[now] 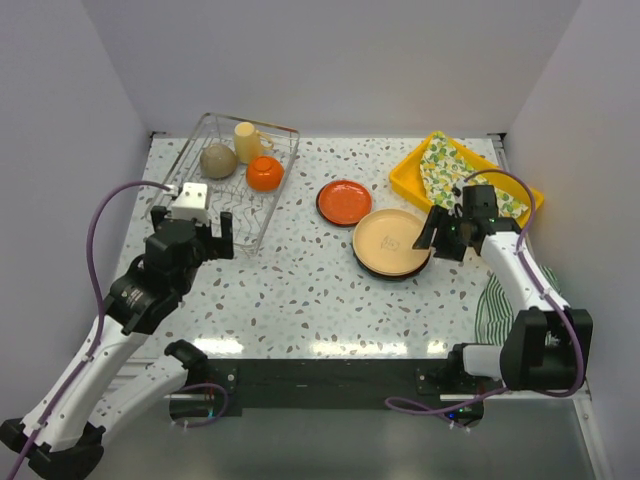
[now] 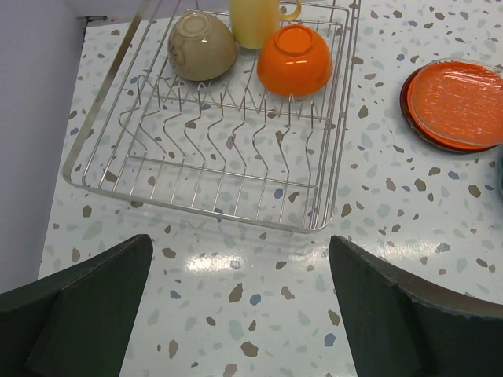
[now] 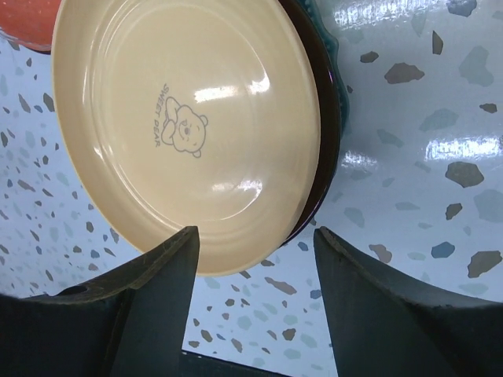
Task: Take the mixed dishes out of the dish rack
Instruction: Place the plate at the center of the board.
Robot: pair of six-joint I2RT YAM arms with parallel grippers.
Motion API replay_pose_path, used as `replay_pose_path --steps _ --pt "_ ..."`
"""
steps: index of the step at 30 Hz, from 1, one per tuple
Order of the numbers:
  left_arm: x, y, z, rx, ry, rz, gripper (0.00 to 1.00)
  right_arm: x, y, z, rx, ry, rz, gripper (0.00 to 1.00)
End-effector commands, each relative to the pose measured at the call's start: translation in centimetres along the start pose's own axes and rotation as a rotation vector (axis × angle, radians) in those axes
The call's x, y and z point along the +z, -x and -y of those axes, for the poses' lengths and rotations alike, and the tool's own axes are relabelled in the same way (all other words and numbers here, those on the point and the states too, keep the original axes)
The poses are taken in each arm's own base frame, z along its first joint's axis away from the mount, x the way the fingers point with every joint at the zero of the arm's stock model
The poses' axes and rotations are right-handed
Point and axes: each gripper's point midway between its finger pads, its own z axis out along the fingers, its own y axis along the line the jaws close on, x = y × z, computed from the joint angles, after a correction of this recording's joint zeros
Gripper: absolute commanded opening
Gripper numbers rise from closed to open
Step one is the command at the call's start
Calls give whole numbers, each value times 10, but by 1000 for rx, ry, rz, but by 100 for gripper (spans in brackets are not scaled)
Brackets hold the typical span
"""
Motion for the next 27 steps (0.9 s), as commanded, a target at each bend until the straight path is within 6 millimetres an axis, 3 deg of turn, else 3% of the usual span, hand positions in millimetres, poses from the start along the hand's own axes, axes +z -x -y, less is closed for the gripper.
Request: replay_pose_path --steps 1,8,13,17,19,20,21,23,24,27 --pt "1 8 5 -3 -25 35 100 -15 9 -5 -50 -7 31 67" --pt "5 0 15 0 -63 -1 100 -29 9 -25 -113 24 92 85" --pt "22 -4 32 -16 -96 -29 100 -48 11 -46 -196 70 180 98" --pt "47 -3 46 -33 -86 -70 100 -61 10 -59 -227 125 214 98" --pt "55 12 52 -69 -80 -48 100 -64 12 -63 -234 142 234 98" --pt "67 7 56 -63 -59 -77 100 -68 11 -66 -238 162 239 98" --pt "71 21 58 -84 -52 -58 100 -70 12 -68 -243 170 244 98" --pt "90 21 66 -83 -31 -84 100 -73 10 -73 -255 200 249 98" --pt "96 32 67 -94 -22 -68 100 -73 10 -74 -261 212 254 98" --pt "124 39 65 -109 23 -76 100 -72 2 -77 -306 214 263 98"
